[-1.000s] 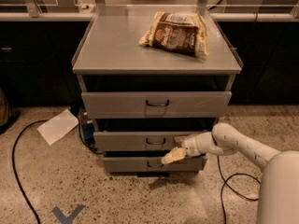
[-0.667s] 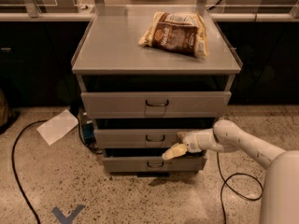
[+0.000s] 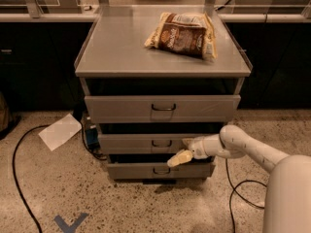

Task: Close middle drawer

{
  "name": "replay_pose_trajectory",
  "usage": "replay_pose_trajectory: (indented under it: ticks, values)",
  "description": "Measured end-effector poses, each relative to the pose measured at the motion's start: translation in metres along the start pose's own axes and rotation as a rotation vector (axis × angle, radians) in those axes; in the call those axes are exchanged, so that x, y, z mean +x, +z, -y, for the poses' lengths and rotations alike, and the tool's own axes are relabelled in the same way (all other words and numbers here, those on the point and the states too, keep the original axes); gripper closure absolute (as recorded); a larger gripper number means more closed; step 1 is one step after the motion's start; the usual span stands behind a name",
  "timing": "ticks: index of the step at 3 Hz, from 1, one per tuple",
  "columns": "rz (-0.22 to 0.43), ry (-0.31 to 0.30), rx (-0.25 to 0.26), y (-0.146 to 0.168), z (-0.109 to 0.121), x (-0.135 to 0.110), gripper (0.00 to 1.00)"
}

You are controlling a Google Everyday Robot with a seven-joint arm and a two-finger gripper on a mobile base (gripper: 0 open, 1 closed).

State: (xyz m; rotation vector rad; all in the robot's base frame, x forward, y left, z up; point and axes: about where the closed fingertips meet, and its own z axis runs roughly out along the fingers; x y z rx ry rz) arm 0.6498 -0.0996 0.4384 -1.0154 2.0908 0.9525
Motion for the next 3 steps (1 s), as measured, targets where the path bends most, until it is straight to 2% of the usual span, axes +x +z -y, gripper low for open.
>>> replay_pose_trajectory:
  ticks: [1, 2, 3]
  values:
    - [0.007, 0.019, -0.012, 0.0082, 0.0053, 0.0011, 0.00]
    - [0.029, 0.009, 0.019, 0.0039, 0.0106, -0.0057, 0.00]
    - [0.029, 0.009, 0.019, 0.0038, 0.0103, -0.0055, 0.00]
